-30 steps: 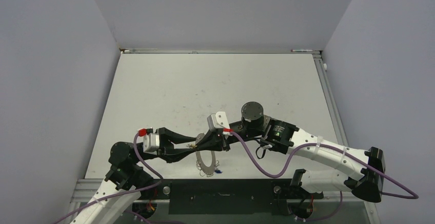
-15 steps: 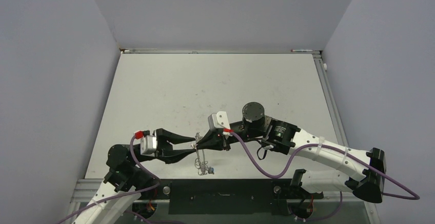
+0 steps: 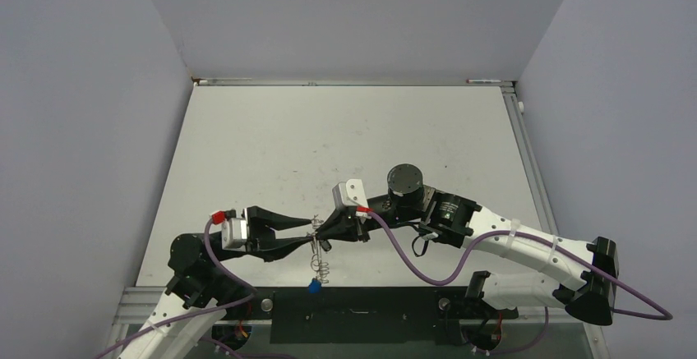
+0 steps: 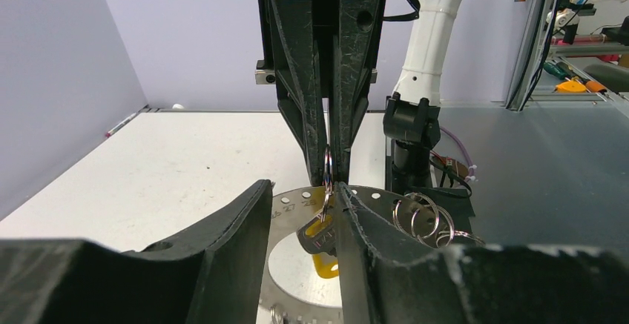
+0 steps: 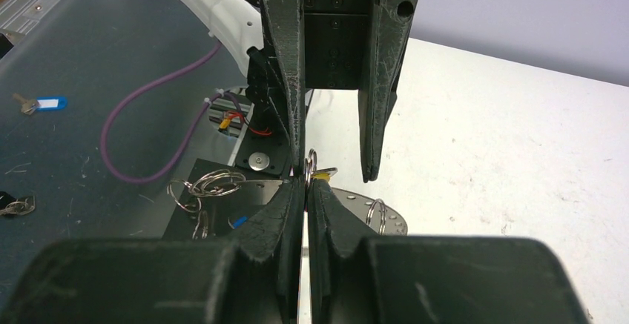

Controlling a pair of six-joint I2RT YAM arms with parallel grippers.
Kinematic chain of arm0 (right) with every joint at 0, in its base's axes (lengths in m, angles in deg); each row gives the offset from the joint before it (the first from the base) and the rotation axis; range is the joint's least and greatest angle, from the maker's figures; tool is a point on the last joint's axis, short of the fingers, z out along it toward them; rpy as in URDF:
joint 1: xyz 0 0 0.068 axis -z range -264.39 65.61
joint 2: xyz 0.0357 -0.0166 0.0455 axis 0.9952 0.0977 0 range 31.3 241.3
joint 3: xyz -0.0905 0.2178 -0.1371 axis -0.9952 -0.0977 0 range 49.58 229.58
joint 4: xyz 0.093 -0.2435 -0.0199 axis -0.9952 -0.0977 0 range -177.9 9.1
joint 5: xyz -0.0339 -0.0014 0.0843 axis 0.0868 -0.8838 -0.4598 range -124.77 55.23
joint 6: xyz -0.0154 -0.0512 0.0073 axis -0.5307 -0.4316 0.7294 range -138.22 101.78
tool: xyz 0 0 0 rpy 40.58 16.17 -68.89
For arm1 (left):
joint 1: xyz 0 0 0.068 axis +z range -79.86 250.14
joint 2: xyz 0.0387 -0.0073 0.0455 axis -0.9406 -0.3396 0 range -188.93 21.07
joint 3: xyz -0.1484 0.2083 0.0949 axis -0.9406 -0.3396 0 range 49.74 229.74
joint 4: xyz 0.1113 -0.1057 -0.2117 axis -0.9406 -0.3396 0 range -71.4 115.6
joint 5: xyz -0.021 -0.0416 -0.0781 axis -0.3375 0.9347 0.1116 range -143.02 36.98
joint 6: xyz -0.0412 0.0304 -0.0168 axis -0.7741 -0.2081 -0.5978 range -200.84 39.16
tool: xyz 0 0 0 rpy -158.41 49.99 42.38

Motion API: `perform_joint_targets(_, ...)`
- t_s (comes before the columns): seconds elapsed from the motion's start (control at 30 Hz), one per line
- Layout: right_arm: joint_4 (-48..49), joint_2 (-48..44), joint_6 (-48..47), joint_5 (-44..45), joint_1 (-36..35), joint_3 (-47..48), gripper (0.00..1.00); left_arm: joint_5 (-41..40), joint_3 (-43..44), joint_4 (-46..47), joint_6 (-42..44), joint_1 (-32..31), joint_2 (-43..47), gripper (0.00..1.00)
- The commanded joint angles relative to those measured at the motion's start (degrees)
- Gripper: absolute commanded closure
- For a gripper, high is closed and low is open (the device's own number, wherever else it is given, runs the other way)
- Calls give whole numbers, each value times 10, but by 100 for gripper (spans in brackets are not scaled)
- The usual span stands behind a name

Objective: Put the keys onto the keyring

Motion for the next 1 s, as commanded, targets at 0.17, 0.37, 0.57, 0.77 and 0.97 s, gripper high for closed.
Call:
perform_joint_targets(0.17,63,5,7,-18,-9,17,95,6,23,30,-16,4,-19,69)
perform_joint_targets(0.37,70,18,9,-23,-15,22,95,9,23,31,-17,4,-19,79)
perform_joint_targets(0.57,95,25,19,-29,-19,19,95,30,33,28,-16,9,-20,100)
perform_joint_targets(0.77,65,26,9,6,-21,23,86,3,47,-15,3,22,-8,100)
perform_joint_targets(0.97,-21,0,-30,62,-21,47,62,-27,67,-79,43,23,-7,100)
